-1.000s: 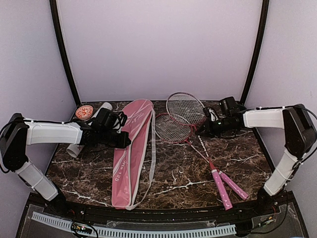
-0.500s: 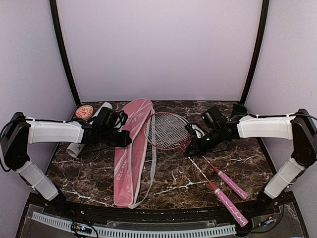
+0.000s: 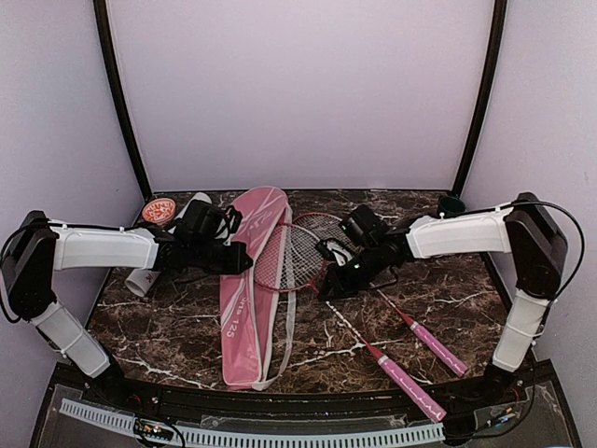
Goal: Pack up the badminton gear
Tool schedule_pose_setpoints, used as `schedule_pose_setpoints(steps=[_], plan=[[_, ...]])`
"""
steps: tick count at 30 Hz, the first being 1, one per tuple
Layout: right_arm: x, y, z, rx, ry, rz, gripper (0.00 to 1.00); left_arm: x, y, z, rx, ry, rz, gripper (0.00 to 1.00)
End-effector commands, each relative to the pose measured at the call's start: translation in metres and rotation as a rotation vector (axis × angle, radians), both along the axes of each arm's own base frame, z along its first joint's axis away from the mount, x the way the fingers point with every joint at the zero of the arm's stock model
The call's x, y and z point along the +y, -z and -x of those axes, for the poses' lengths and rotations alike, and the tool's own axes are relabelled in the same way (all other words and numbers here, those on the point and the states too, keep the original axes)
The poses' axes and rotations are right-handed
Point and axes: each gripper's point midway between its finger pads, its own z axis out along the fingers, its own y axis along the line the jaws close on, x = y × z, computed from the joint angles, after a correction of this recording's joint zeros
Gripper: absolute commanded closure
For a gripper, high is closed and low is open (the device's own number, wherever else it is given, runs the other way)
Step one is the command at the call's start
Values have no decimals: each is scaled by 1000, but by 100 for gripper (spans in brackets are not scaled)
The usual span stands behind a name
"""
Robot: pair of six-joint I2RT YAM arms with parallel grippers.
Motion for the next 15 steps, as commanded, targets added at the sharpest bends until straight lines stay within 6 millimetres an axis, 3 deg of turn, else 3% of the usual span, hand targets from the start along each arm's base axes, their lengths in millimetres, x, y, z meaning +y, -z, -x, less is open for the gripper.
schedule_pose_setpoints(steps=[1, 11, 15], plan=[[49, -32, -29, -70, 15, -125, 100, -4, -9, 1, -7, 5, 60, 100], [107, -29, -68, -16, 99, -287, 100, -7, 0, 14, 20, 65, 69, 100], [126, -32, -68, -7, 73, -328, 100, -10, 2, 17, 25, 97, 73, 100]])
